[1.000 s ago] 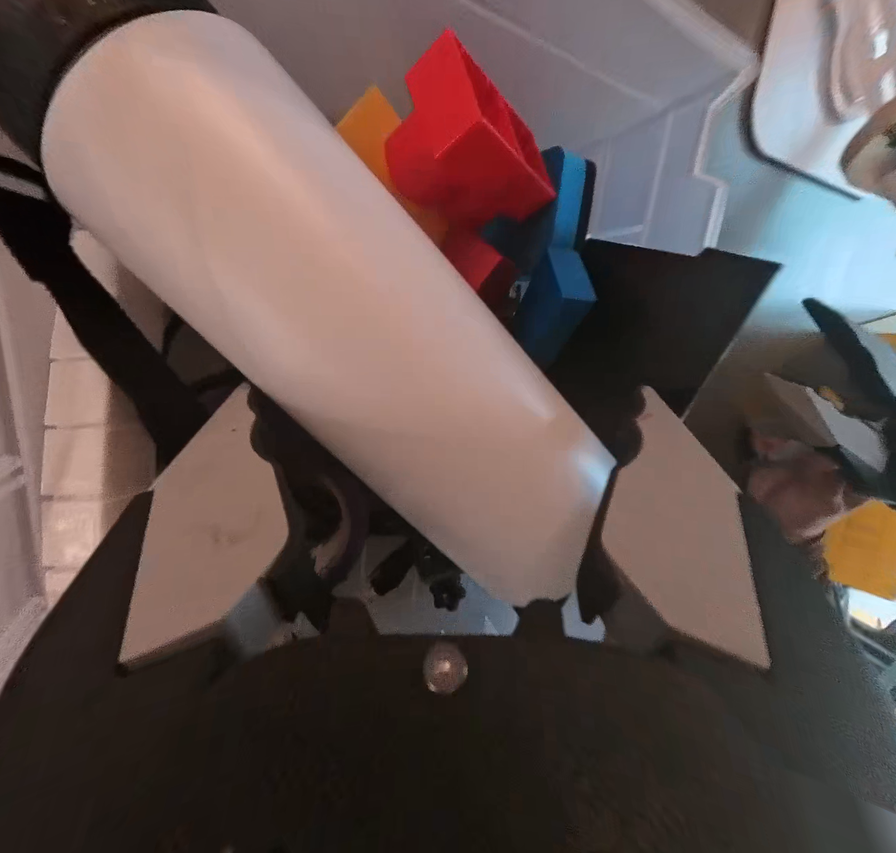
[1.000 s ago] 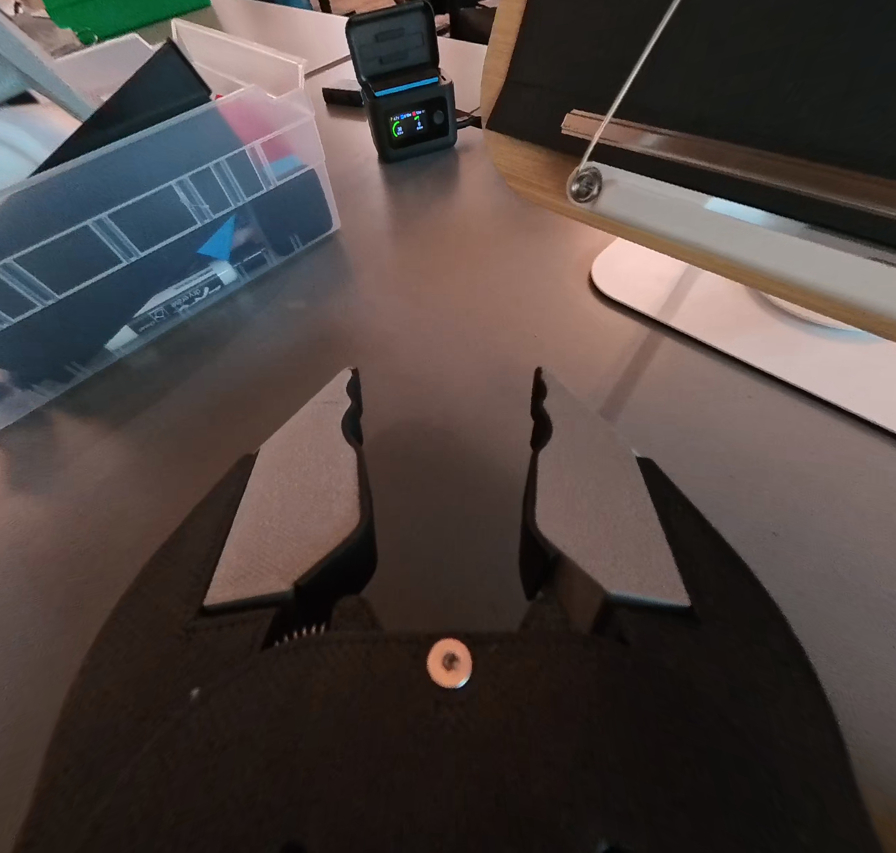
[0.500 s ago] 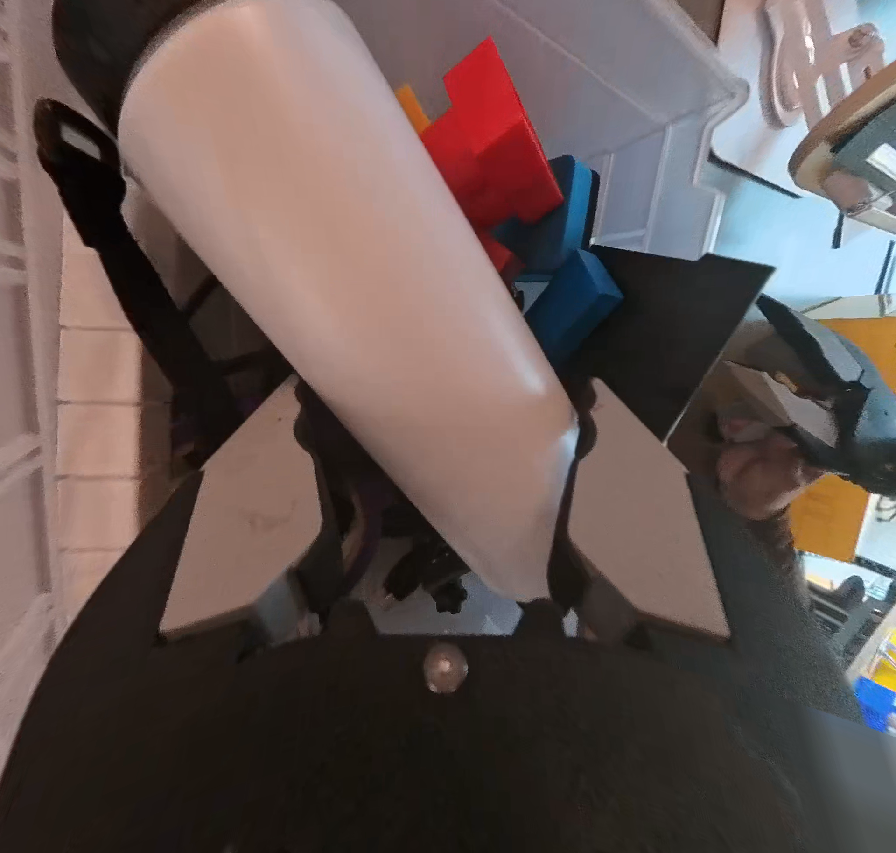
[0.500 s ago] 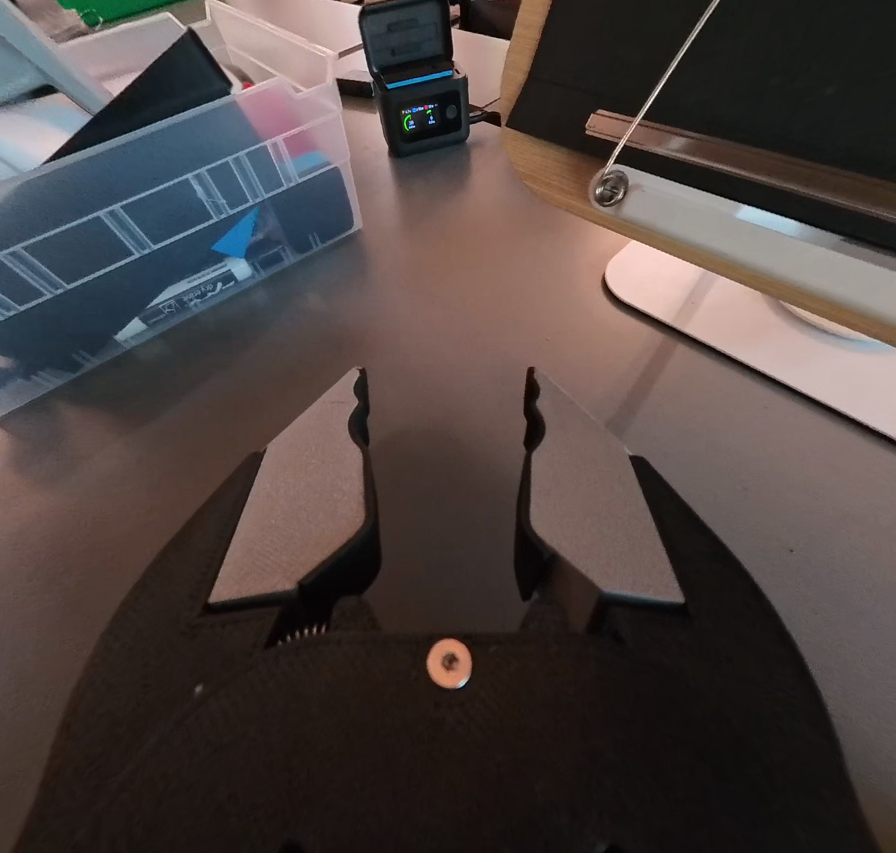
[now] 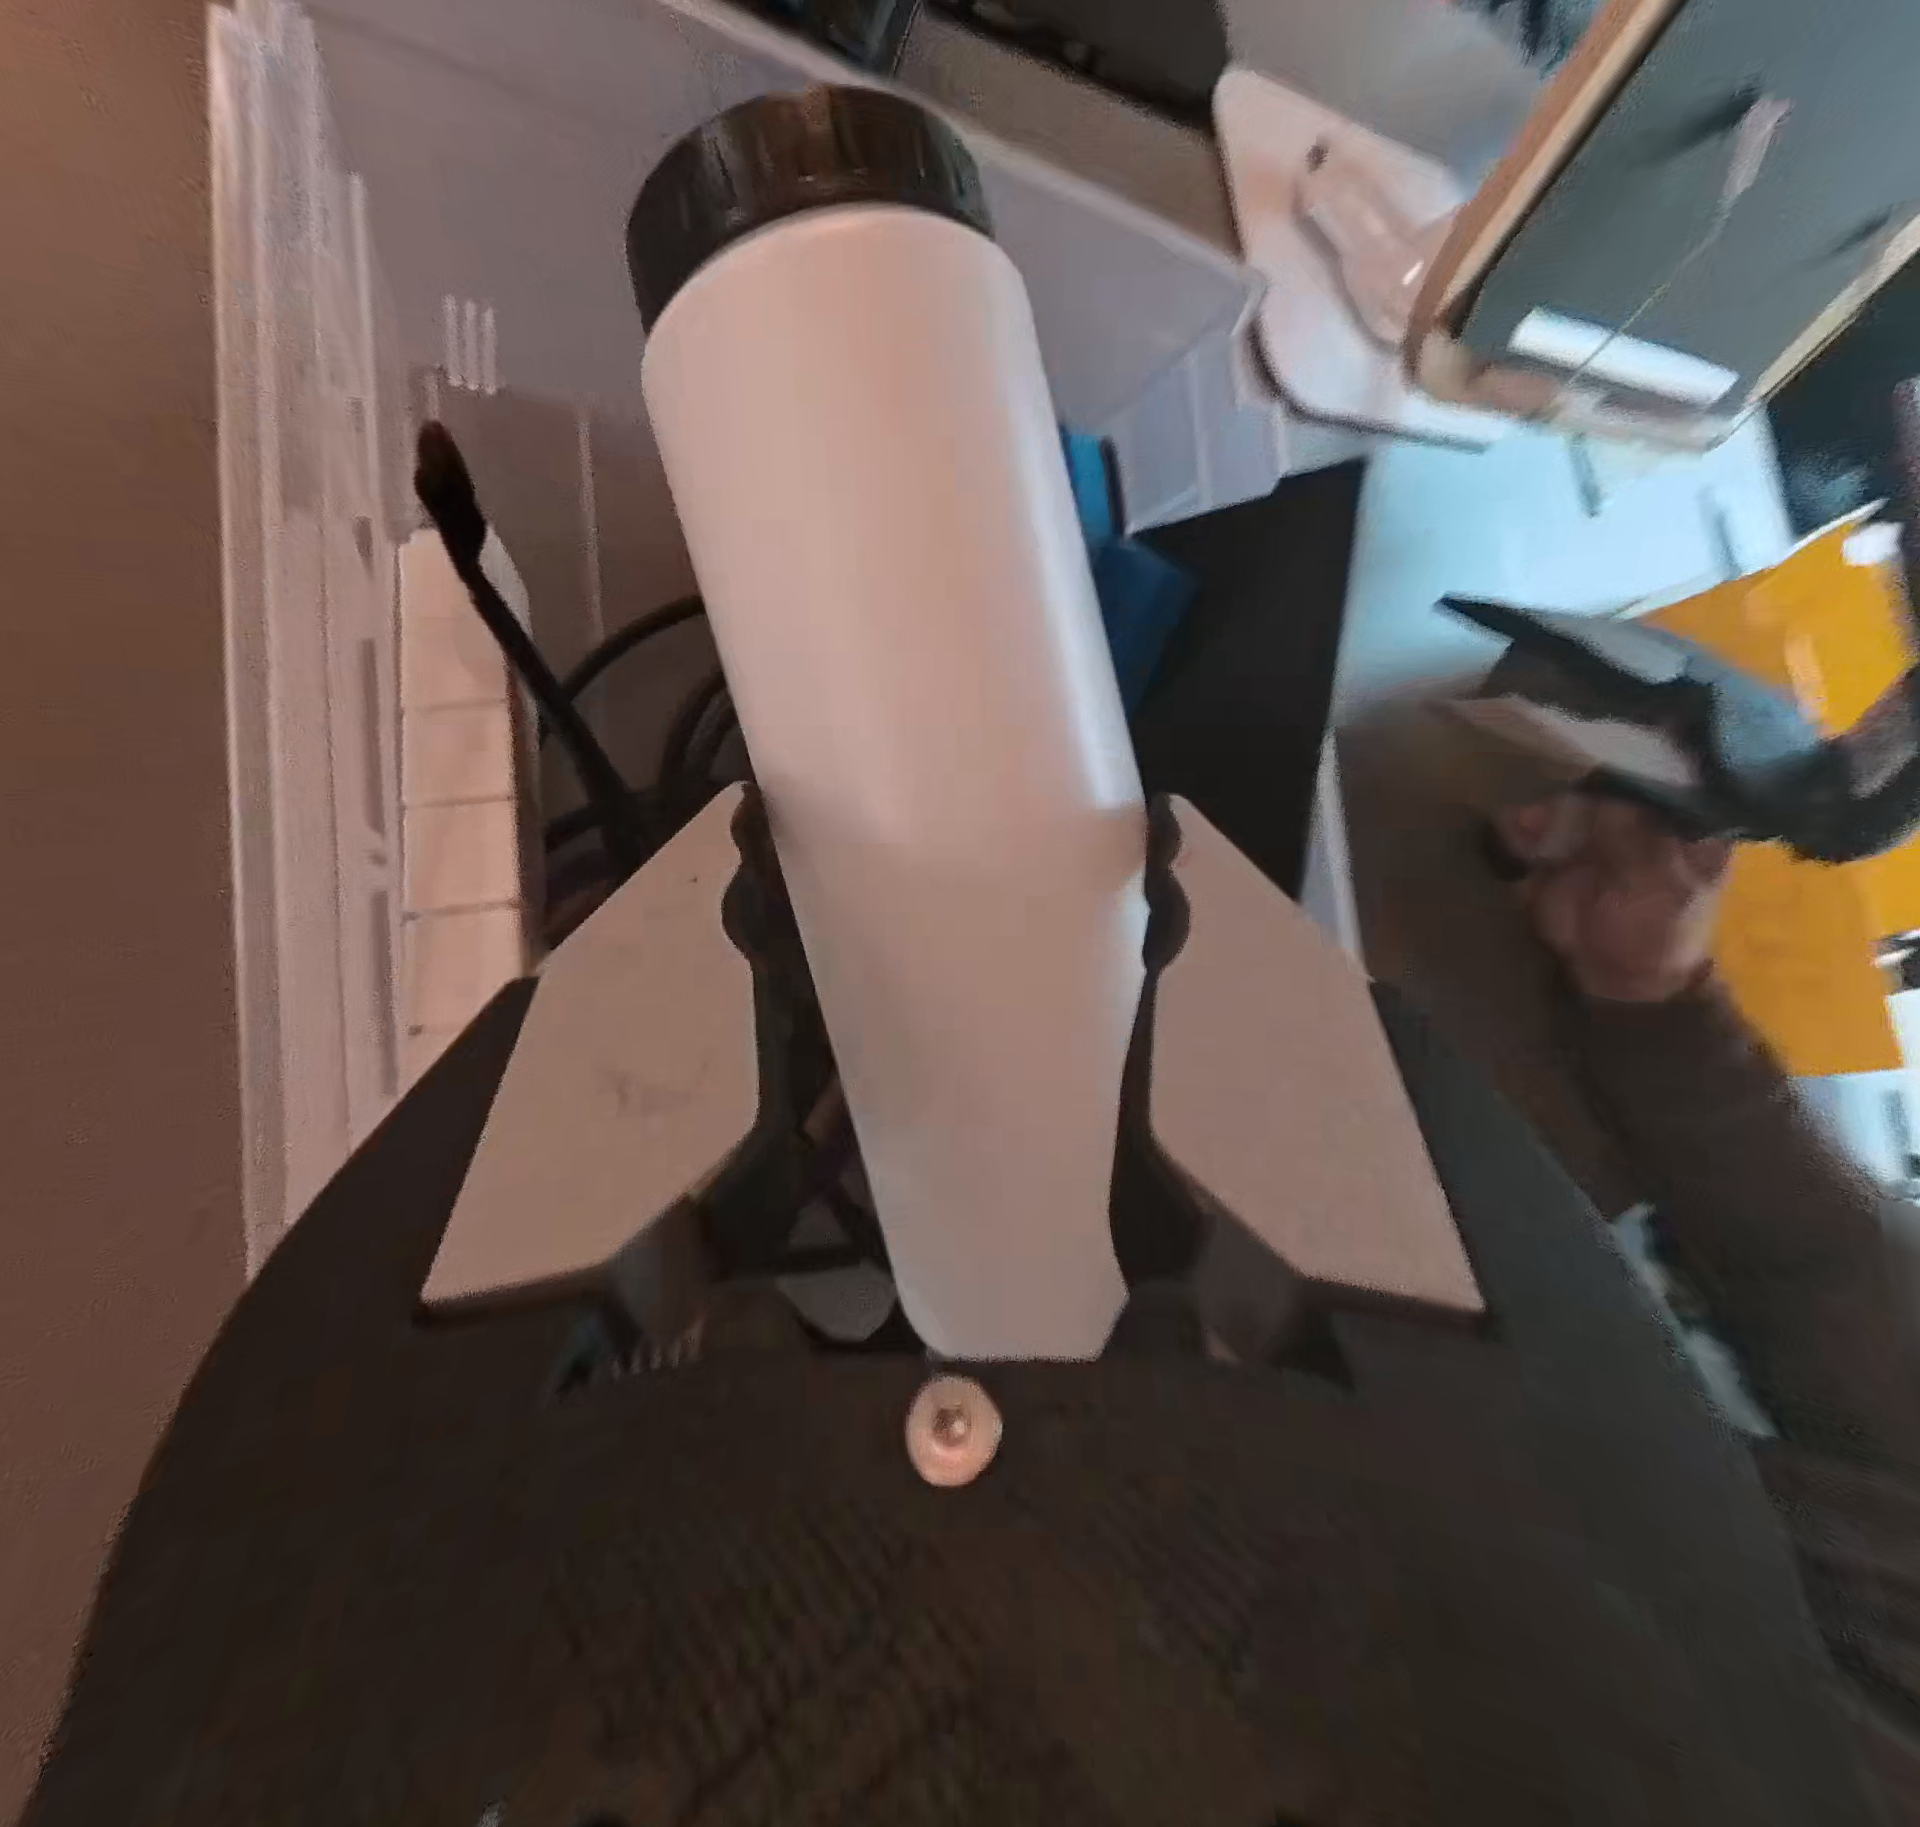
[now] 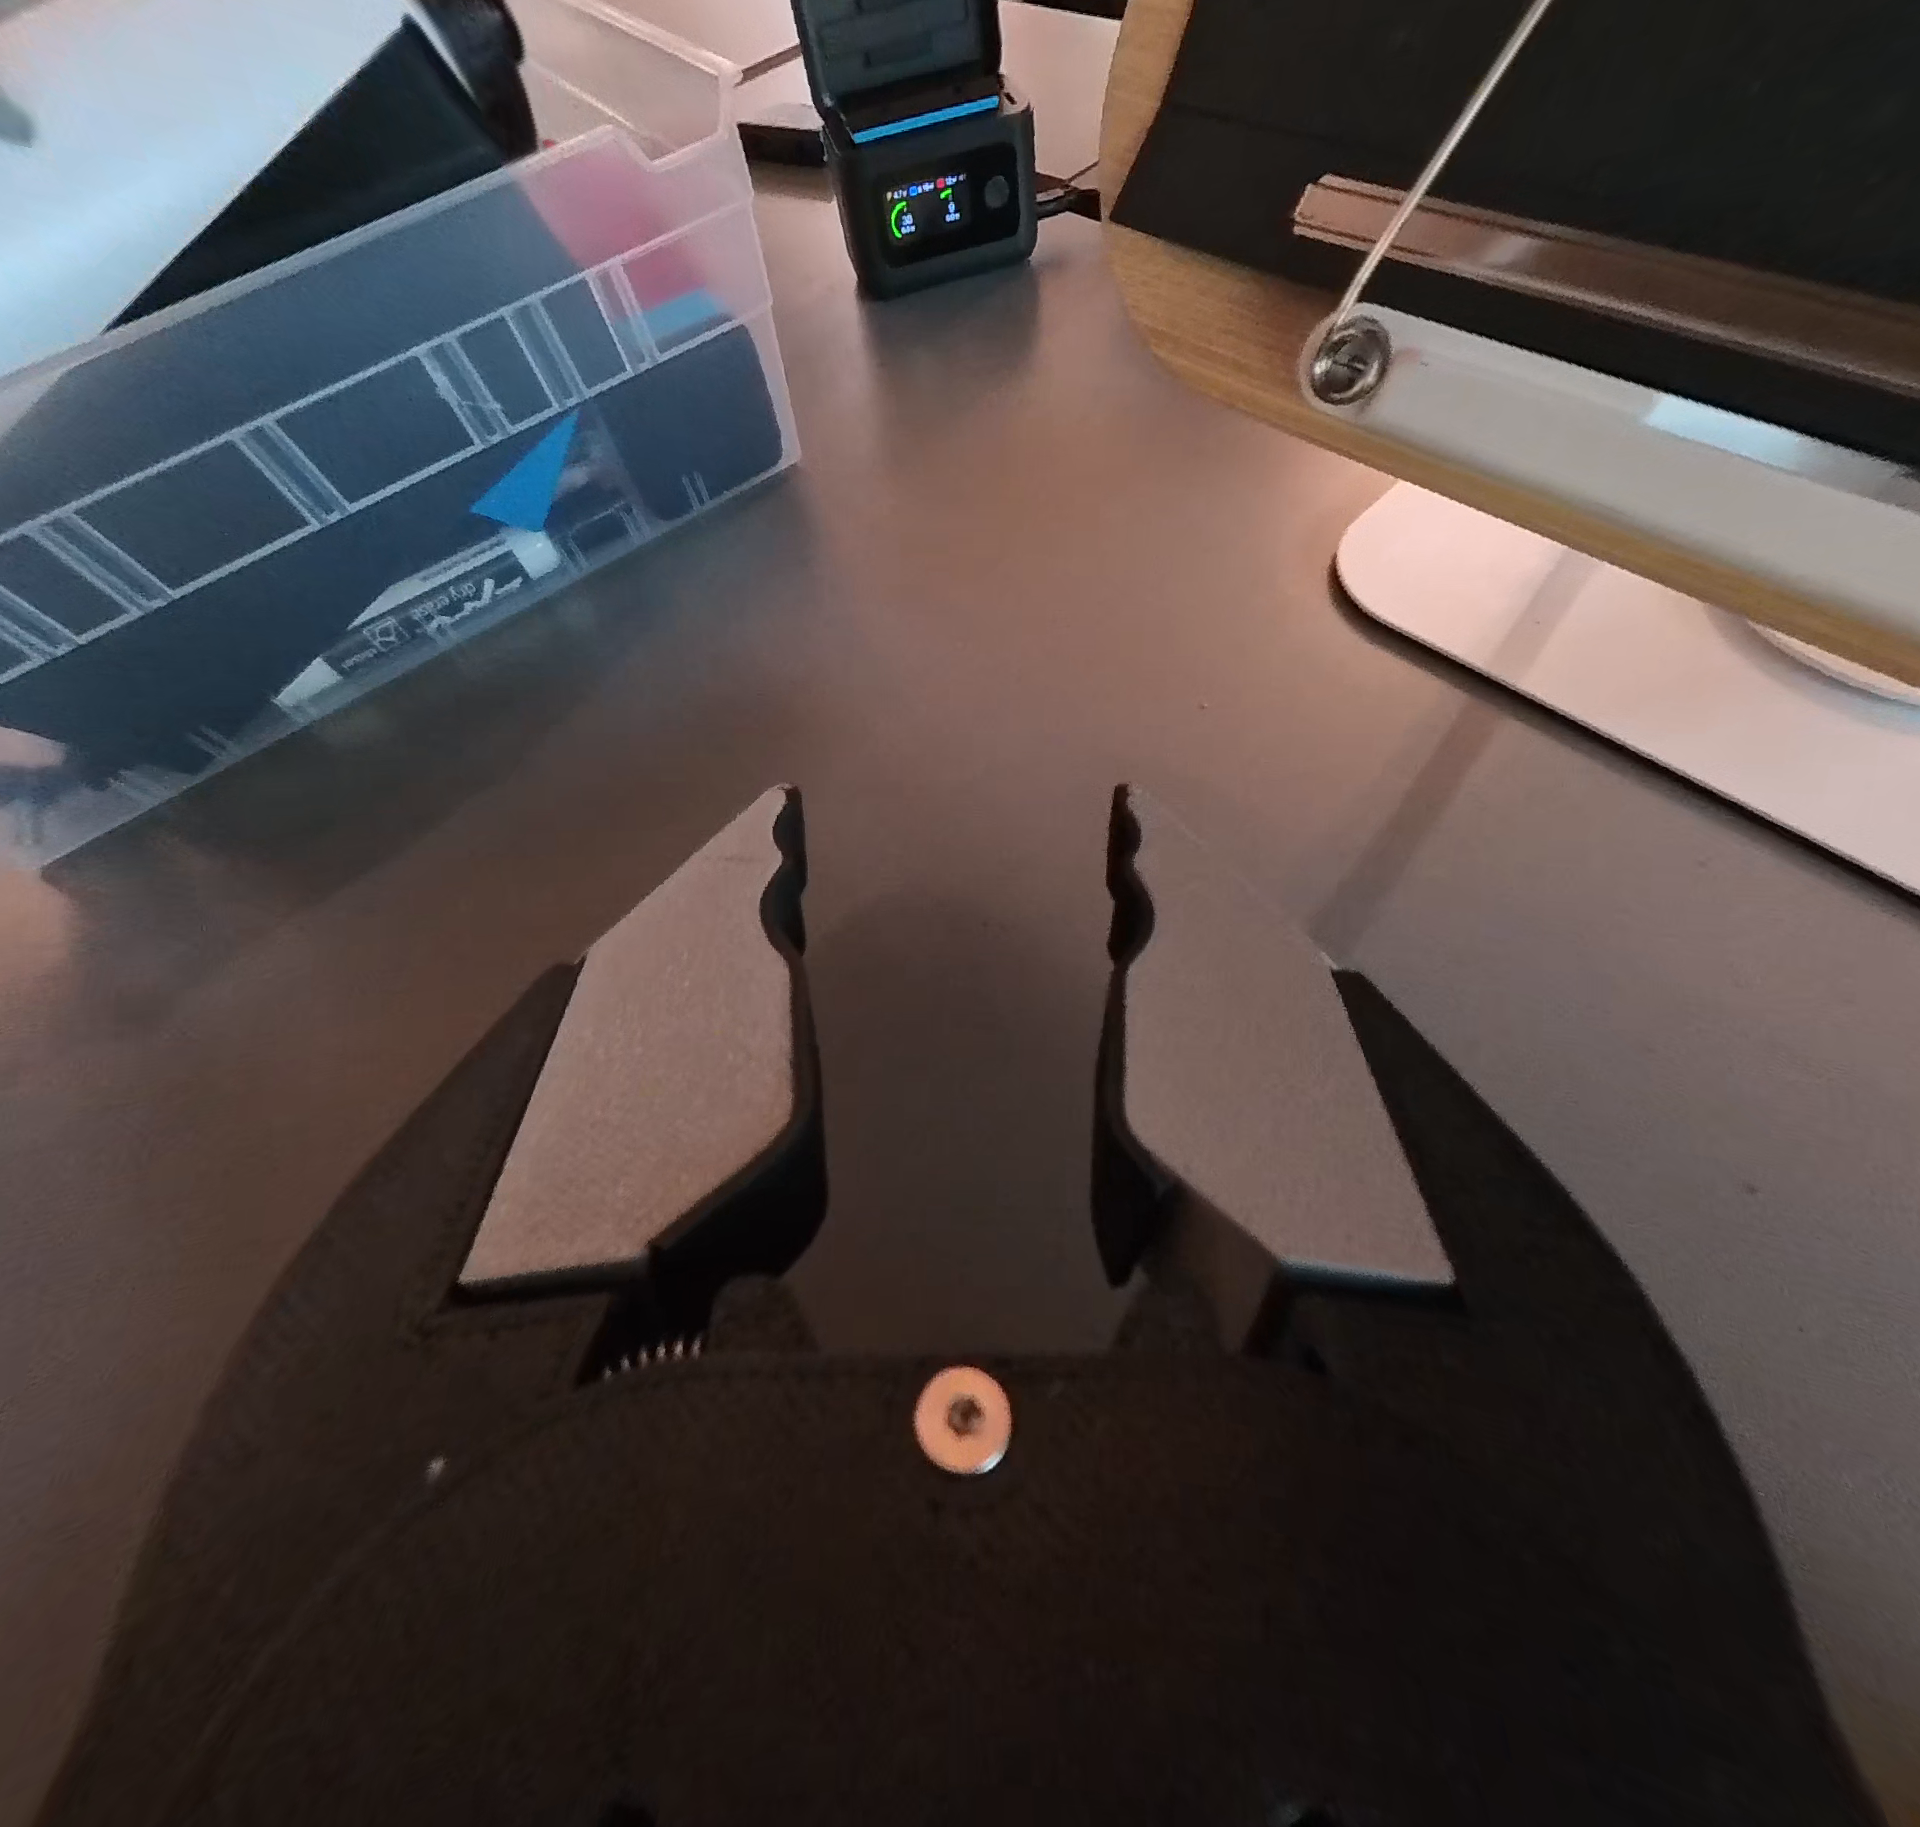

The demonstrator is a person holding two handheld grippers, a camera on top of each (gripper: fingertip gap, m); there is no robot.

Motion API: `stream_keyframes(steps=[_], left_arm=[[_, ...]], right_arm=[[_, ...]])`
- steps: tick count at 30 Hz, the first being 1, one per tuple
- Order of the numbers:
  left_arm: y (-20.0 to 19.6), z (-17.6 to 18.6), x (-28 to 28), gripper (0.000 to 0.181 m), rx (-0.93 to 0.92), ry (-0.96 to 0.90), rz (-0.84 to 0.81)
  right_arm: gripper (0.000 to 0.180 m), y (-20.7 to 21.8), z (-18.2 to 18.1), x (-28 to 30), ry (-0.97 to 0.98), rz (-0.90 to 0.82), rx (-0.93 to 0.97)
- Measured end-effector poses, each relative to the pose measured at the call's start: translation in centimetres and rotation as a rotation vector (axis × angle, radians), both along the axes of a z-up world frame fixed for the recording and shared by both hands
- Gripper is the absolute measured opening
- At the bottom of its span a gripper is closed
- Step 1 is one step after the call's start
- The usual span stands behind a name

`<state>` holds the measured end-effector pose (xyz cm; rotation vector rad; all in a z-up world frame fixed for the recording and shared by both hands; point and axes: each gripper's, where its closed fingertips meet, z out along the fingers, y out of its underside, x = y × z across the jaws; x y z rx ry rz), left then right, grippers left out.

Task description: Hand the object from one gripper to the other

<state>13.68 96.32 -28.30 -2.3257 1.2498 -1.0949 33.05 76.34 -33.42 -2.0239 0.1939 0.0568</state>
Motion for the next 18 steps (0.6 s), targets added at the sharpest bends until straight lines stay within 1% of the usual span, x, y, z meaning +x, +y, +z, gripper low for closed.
stream_keyframes(steps=[3, 5, 7, 10, 15, 17, 18], left_arm=[[-0.7, 0.0, 0.2, 0.071, 0.101, 0.056, -0.056], [-1.3, -0.1, 0.2, 0.071, 0.21, 0.126, -0.12], [-1.9, -0.4, 0.0, 0.071, 0.342, 0.224, -0.21], [-3.0, -1.2, 0.2, 0.071, 0.467, 0.343, -0.345], [-3.3, -2.2, 1.1, 0.073, 0.495, 0.453, -0.356], [-3.4, -3.8, 0.8, 0.081, 0.455, 0.526, -0.351], [-3.5, -4.9, 0.4, 0.09, 0.426, 0.576, -0.347]], right_arm=[[0.055, 0.0, 0.0, 0.0, -0.004, 0.001, 0.002], [0.055, -0.1, 0.2, 0.0, -0.005, 0.0, 0.01], [0.055, -0.1, 0.2, -0.1, -0.004, 0.002, 0.012], [0.055, 0.0, 0.0, -0.2, -0.006, 0.007, 0.0], [0.055, -0.1, -0.1, -0.5, -0.02, 0.018, -0.008], [0.054, -0.1, -0.1, -0.6, -0.022, 0.021, -0.012], [0.054, -0.1, -0.1, -0.6, -0.024, 0.022, -0.013]])
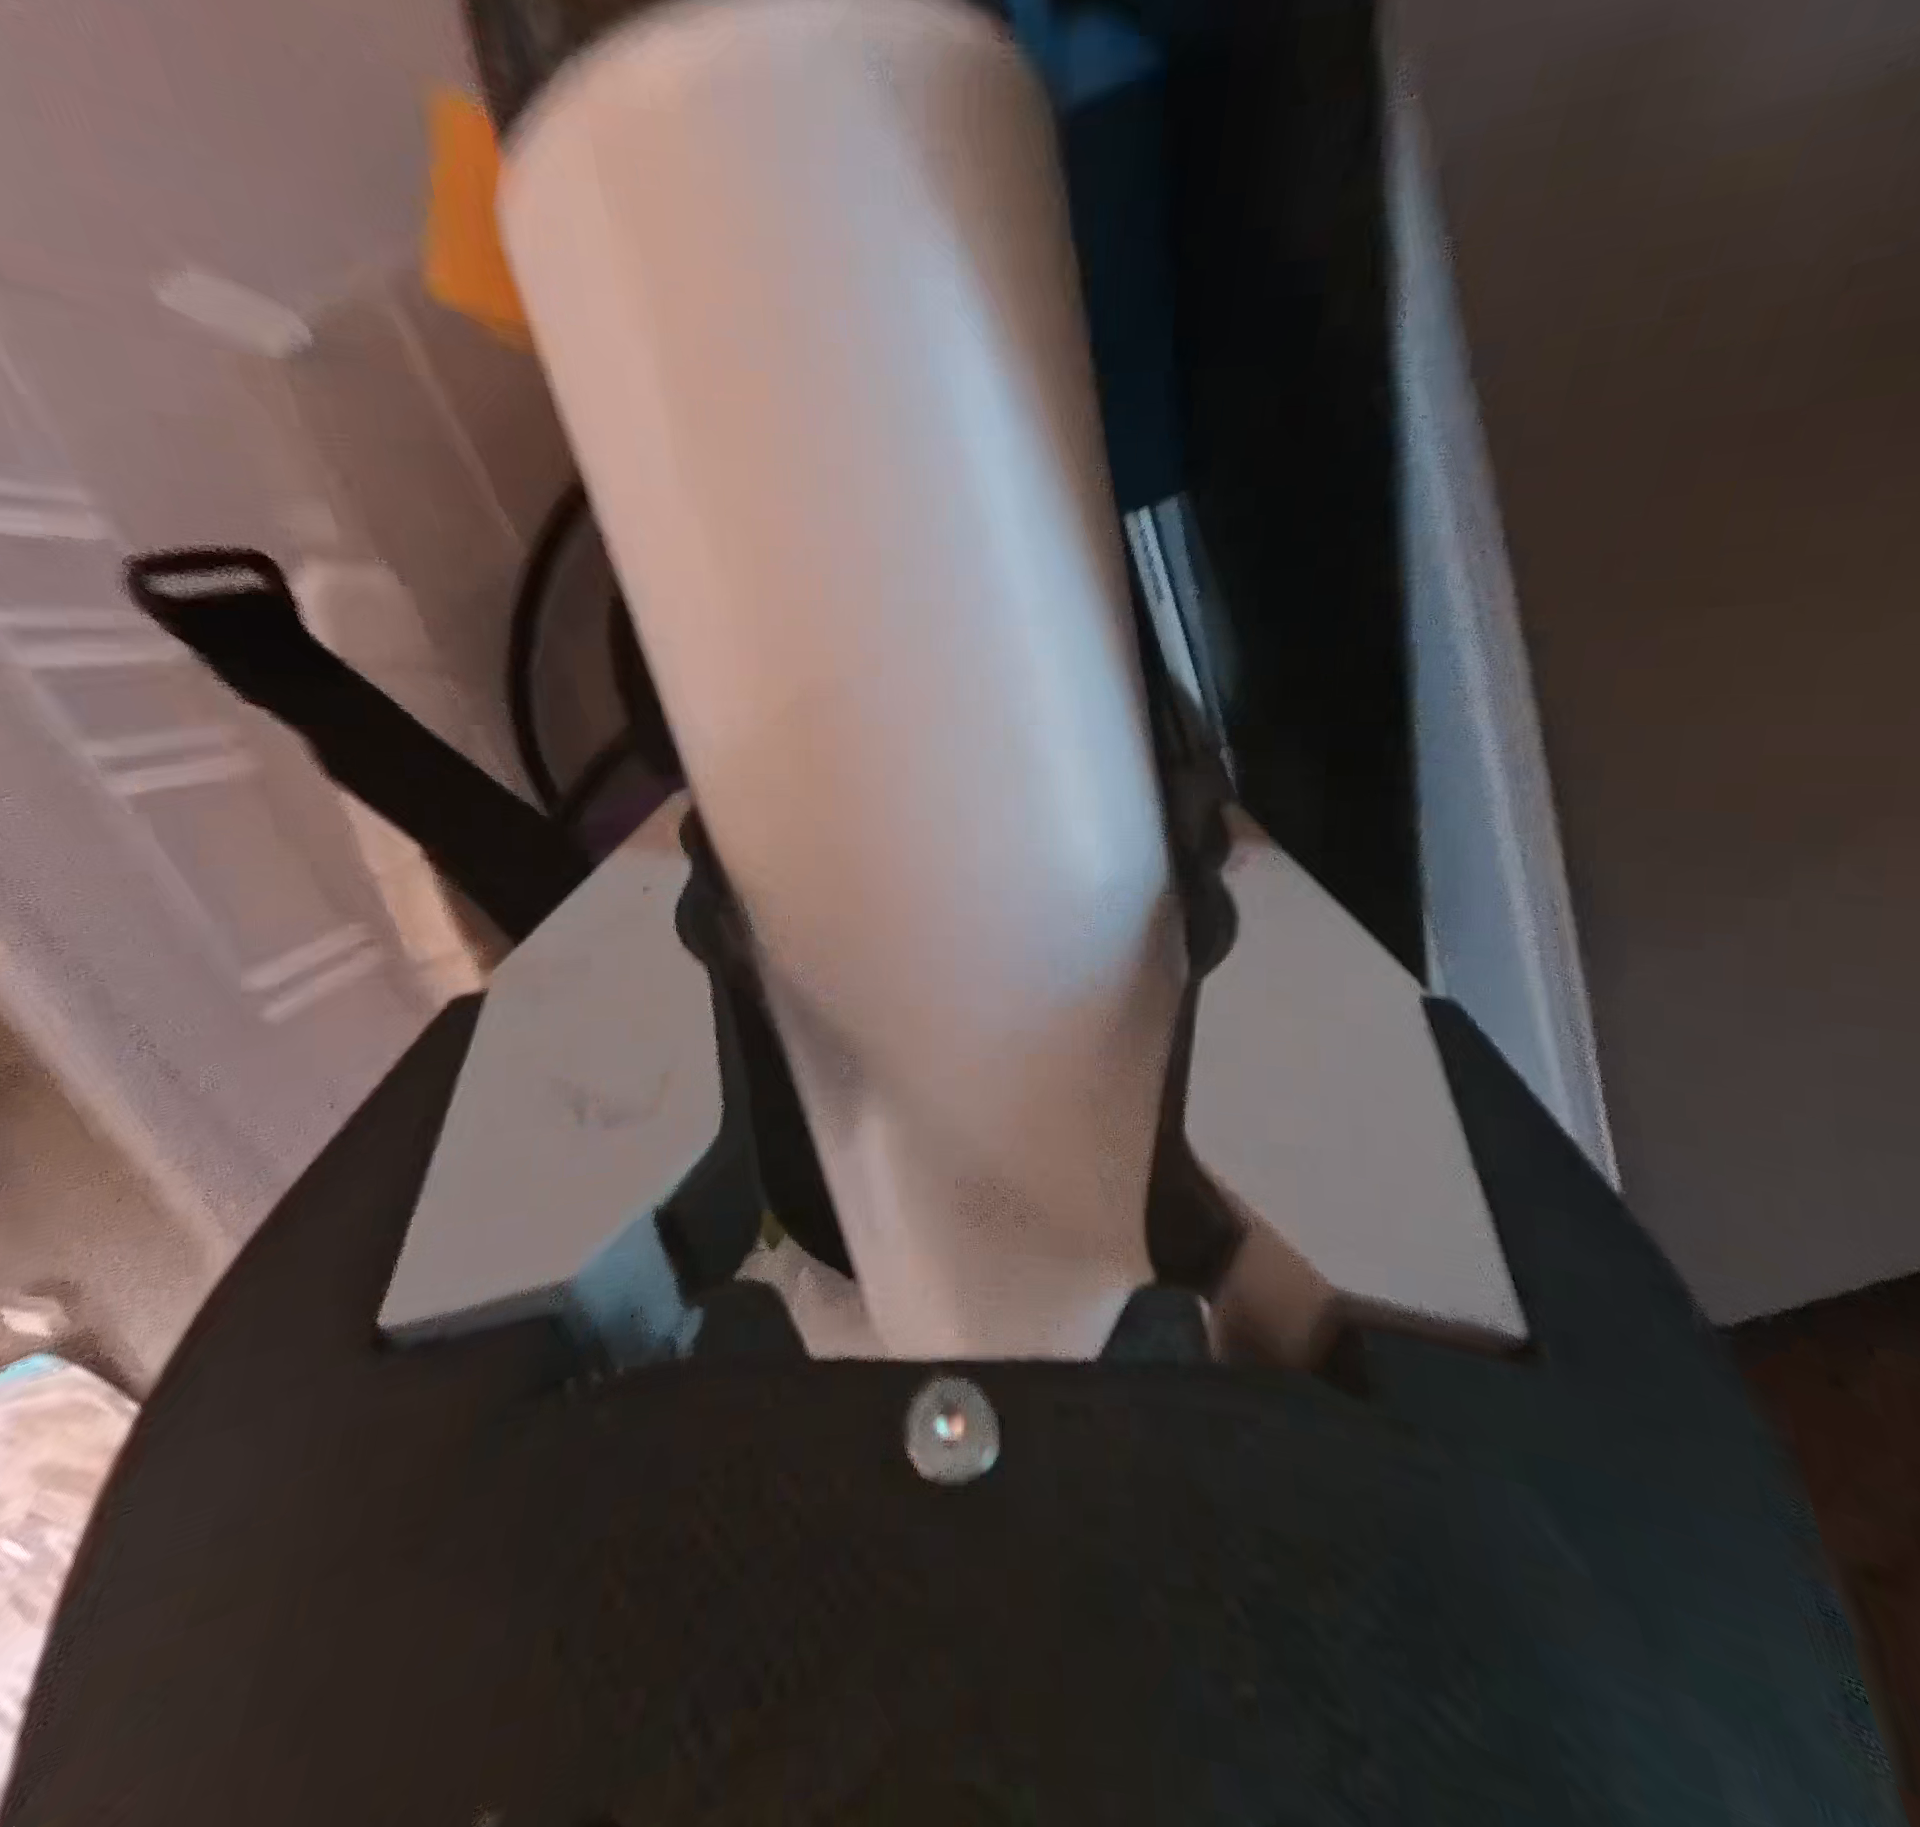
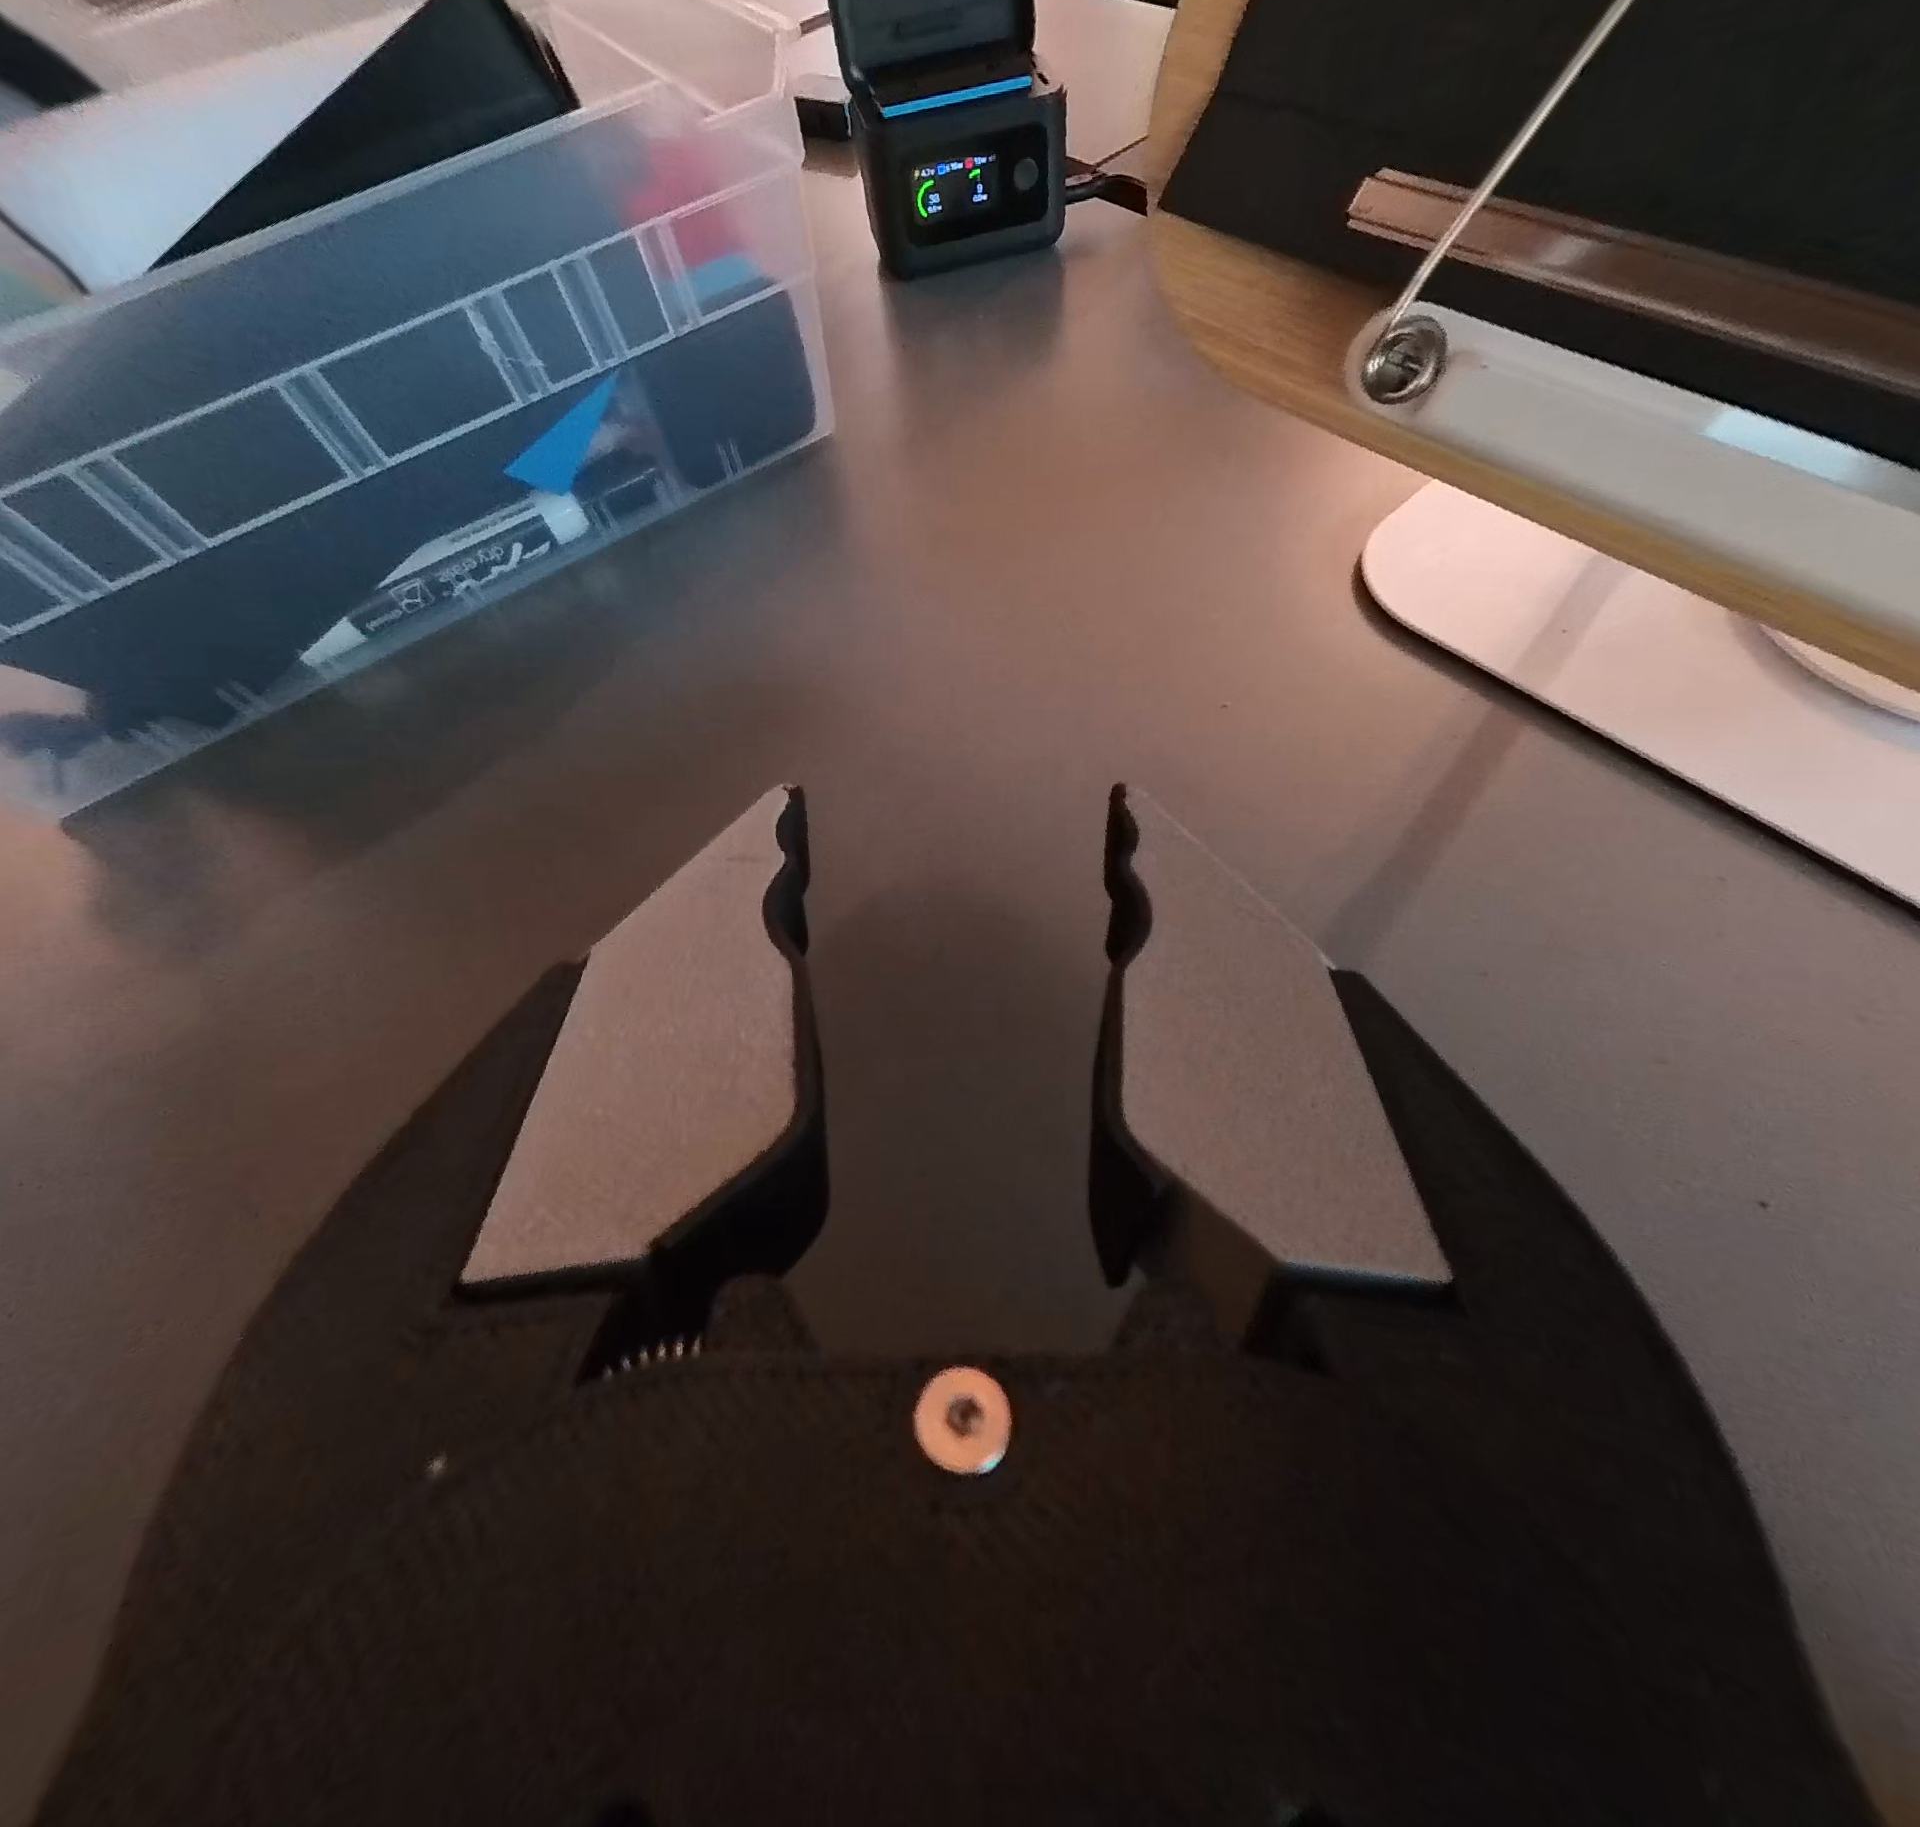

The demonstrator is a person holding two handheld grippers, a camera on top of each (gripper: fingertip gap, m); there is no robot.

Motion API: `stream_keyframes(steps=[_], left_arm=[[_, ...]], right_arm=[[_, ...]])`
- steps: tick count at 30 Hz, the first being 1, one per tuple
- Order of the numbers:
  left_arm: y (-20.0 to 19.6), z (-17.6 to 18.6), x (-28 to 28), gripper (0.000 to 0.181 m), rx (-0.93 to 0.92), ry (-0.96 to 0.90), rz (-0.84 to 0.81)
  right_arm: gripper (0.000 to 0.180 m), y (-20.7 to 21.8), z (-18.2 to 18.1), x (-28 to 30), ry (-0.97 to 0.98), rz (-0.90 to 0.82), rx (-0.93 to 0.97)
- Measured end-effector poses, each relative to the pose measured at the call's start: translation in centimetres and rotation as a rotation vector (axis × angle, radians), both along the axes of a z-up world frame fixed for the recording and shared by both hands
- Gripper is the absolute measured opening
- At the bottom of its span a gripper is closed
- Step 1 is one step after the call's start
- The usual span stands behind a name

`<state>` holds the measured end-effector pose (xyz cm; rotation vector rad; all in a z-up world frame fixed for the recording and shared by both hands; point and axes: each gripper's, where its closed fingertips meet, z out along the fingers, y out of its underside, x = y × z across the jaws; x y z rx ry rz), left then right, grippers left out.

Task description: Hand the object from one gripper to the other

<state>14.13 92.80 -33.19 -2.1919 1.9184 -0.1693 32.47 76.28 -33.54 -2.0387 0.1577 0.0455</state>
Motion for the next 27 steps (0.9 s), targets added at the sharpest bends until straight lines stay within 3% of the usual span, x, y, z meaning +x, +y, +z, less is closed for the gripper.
stream_keyframes(steps=[3, 7, 9, 12, 16, 18, 20, 22, 27], left_arm=[[0.9, -1.0, 0.1, 0.094, 0.054, 0.04, 0.041], [2.3, 0.9, 0.2, 0.09, 0.154, -0.019, -0.019], [3.7, 3.3, 0.2, 0.09, 0.241, -0.067, -0.014], [4.0, 8.6, 1.9, 0.09, 0.279, -0.294, 0.025], [-2.1, 16.0, 6.2, 0.091, 0.275, -0.703, -0.099], [-5.4, 15.8, 7.4, 0.091, 0.226, -0.734, -0.138], [-6.2, 15.3, 8.2, 0.09, 0.227, -0.777, -0.137], [-5.3, 15.0, 8.4, 0.089, 0.154, -0.85, -0.09], [-7.9, 16.4, 8.3, 0.09, -0.347, -1.11, -0.137]], right_arm=[[0.054, 0.0, 0.0, 0.0, 0.001, 0.002, 0.001], [0.054, 0.0, 0.0, 0.0, 0.015, 0.003, 0.002], [0.054, 0.0, -0.1, 0.0, 0.021, 0.004, -0.004], [0.054, 0.0, 0.0, -0.2, 0.024, 0.017, -0.001], [0.055, 0.1, 1.1, -0.9, 0.033, 0.078, 0.074], [0.055, 0.0, 1.3, -1.2, 0.063, 0.109, 0.085], [0.056, -0.1, 1.5, -1.3, 0.08, 0.119, 0.104], [0.055, -0.2, 1.7, -1.2, 0.088, 0.12, 0.114], [0.055, 0.1, 1.8, -1.5, 0.081, 0.141, 0.122]])
